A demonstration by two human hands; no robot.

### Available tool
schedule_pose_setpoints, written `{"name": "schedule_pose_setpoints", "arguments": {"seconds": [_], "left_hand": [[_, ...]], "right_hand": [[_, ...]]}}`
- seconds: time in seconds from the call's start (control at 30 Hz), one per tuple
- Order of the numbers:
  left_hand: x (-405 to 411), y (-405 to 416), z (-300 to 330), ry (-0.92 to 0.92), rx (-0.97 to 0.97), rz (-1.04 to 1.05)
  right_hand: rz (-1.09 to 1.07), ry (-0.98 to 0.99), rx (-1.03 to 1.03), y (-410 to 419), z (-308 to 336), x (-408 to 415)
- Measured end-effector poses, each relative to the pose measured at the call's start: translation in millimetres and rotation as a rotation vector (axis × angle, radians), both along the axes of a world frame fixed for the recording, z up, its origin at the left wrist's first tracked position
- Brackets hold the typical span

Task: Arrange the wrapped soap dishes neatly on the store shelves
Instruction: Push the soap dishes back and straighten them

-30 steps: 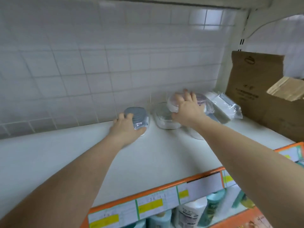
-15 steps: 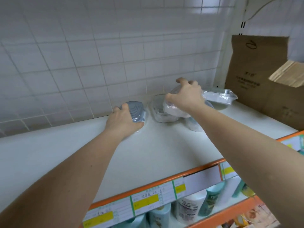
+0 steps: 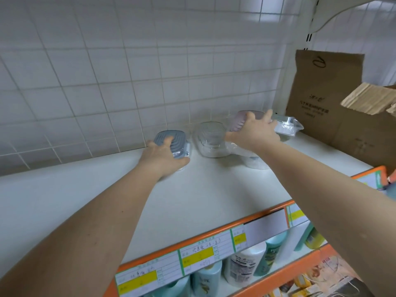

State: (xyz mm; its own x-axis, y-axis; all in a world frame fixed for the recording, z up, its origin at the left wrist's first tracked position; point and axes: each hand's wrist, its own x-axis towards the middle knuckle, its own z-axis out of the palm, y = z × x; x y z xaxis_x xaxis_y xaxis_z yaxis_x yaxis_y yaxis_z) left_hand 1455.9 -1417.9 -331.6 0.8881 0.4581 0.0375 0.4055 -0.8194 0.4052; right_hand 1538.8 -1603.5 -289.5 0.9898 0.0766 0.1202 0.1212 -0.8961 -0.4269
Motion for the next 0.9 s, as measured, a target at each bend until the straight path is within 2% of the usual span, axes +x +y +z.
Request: {"name": "schedule_pose_setpoints", "arguments": {"seconds": [0.13,0.27,0.47,0.63,0.9], "left_hand": [[-0.1,1.1,-3.3,-0.044,-0.008,0.003],[-7.6,-2.7,-5.7,-0.115,-0.018,0.016],[-31.6,-0.5,10.0,-0.236,-0.026,0.107],[-72.4,19.9,31.4,-0.268,0.008,0.178],[-189.2,59.2,48.8,-0.361,0.135,0.554]], "right_hand": [[0.121,-0.012,0.050,-8.5,-0.3,-1.7],[0.246,-0.137,0.131,-6.6,-7.5,-13.8],[0.414,-0.203,0.138,22.9,4.7,-28.8],[0.599,-0.240,0.191,64.7,13.0,-48.6],[0.955,-0.197,0.283,145.3,16.5,-119.9]]}}
